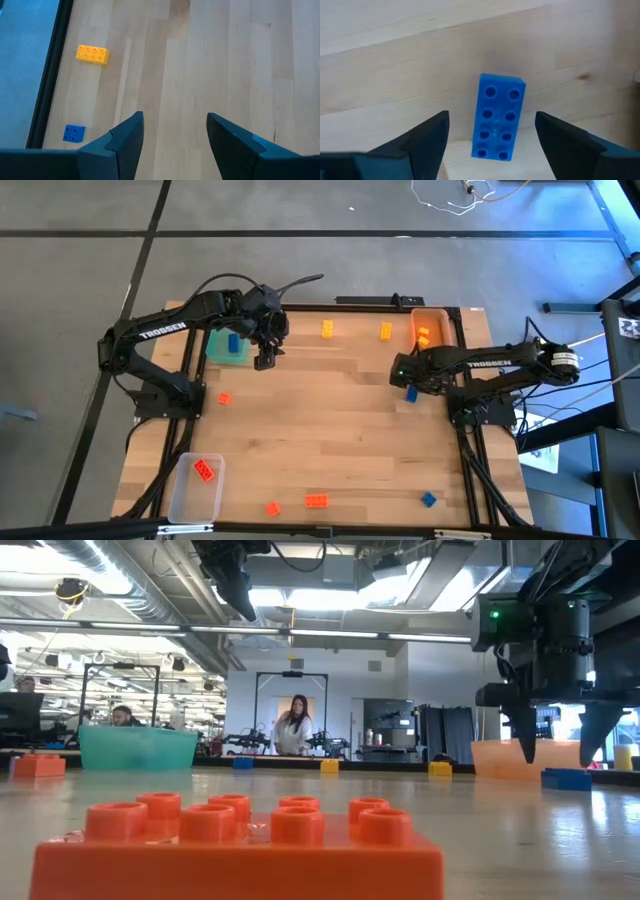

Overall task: Sort & place blocks by color
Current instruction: Put the blue game piece into the blue bin

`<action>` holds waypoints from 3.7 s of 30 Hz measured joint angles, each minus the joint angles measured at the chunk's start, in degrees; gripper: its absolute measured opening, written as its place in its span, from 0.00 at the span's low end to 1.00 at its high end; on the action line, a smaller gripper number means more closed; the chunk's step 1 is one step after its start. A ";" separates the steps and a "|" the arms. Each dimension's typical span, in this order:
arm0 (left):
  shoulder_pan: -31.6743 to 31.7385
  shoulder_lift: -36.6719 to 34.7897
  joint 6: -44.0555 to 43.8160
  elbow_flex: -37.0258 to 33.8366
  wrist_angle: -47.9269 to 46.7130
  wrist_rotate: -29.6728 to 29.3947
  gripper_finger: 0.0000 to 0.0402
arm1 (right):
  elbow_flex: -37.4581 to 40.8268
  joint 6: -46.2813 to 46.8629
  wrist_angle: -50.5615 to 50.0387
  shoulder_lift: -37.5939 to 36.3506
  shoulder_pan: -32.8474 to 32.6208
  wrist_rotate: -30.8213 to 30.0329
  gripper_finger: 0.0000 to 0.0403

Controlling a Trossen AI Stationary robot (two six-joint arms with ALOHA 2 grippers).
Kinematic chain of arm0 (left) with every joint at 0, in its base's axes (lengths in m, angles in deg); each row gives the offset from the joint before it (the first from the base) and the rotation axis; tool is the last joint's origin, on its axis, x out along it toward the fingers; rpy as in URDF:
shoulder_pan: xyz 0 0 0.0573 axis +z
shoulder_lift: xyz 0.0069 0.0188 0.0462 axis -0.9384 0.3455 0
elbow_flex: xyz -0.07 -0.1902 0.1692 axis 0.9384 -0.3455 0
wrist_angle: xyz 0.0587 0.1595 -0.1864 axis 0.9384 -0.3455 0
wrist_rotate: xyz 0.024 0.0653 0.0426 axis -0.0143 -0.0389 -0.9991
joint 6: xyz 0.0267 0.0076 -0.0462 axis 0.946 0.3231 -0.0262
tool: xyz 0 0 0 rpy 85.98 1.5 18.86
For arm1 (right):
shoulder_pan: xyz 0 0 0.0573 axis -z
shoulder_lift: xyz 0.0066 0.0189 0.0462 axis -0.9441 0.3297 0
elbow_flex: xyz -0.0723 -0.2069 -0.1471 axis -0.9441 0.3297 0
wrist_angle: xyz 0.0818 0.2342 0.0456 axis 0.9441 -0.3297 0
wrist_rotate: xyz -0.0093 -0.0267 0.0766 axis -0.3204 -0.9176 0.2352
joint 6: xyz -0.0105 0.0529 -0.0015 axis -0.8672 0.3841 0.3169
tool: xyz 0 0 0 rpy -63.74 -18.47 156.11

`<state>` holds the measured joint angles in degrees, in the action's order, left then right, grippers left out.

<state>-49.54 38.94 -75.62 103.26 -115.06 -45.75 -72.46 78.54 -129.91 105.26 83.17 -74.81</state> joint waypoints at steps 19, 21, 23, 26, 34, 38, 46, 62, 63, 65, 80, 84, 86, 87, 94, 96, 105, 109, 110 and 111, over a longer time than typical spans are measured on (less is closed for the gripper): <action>0.02 -0.02 0.00 0.00 -0.02 0.02 0.51 | -0.02 -0.59 4.83 9.19 -0.01 0.85 0.73; 0.02 0.00 0.00 0.00 -0.02 0.02 0.51 | -0.02 -0.19 4.83 9.19 -0.01 0.85 0.73; 0.00 -0.02 0.00 0.00 -0.02 0.01 0.51 | -0.02 -0.15 4.75 9.19 -0.01 0.87 0.73; 0.02 -0.01 0.00 0.00 -0.01 0.02 0.51 | -0.02 -0.03 4.75 9.19 -0.01 1.56 0.71; 0.00 -0.02 0.00 0.00 -0.02 0.02 0.51 | -0.02 -0.01 6.47 9.26 0.00 2.61 0.48; 0.02 -0.02 0.00 0.00 0.00 0.02 0.51 | -0.02 -0.06 6.79 9.20 0.01 3.47 0.35; 0.02 -0.02 0.00 0.00 -0.02 0.00 0.51 | -0.01 -7.19 7.13 9.22 -0.01 4.03 0.38; 0.02 -0.02 0.00 0.00 -0.01 0.00 0.51 | 0.04 -9.70 8.07 9.19 -0.01 4.44 0.35; 0.02 -0.02 0.00 0.00 0.00 0.01 0.51 | 0.04 -9.72 8.08 9.19 -0.01 4.46 0.35; 0.02 -0.01 0.00 0.00 0.00 0.01 0.51 | 0.04 -9.73 8.17 9.19 -0.01 4.48 0.35; 0.00 -0.01 0.00 0.00 0.01 0.01 0.51 | -9.20 -35.92 10.25 9.32 -0.01 4.20 0.35; 0.00 0.00 0.00 0.00 0.02 0.02 0.51 | -15.44 -51.07 10.03 9.32 -0.04 3.03 0.35; 0.00 -0.02 0.00 0.00 0.02 0.02 0.51 | -18.72 -58.80 10.05 9.30 -0.04 3.12 0.35; 0.02 -0.01 0.00 0.00 0.02 0.02 0.51 | -20.21 -62.56 9.95 9.30 -0.04 3.60 0.35; -0.33 -0.01 -0.25 0.00 6.75 -0.09 0.51 | -30.16 -80.04 10.22 9.30 -0.01 9.80 0.35; -0.74 -0.02 -2.23 0.00 8.33 -0.12 0.51 | -31.98 -83.51 10.76 9.26 -0.01 11.30 0.35; -2.29 -0.02 -2.60 0.00 21.14 -0.16 0.51 | -33.35 -87.89 13.62 9.26 0.42 16.87 0.35; -2.34 -0.02 -2.81 0.00 24.78 -0.14 0.51 | -33.35 -87.93 13.64 9.26 0.42 17.03 0.35; -2.34 -0.02 -2.99 0.00 24.99 -0.14 0.51 | -33.35 -87.94 13.68 9.26 0.42 17.03 0.35; -2.34 -0.02 -3.11 0.00 25.31 -0.16 0.51 | -33.35 -87.95 13.68 9.26 0.40 17.05 0.35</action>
<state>-51.88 38.92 -78.74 103.26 -89.75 -45.92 -105.81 -9.40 -116.23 114.51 83.57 -57.76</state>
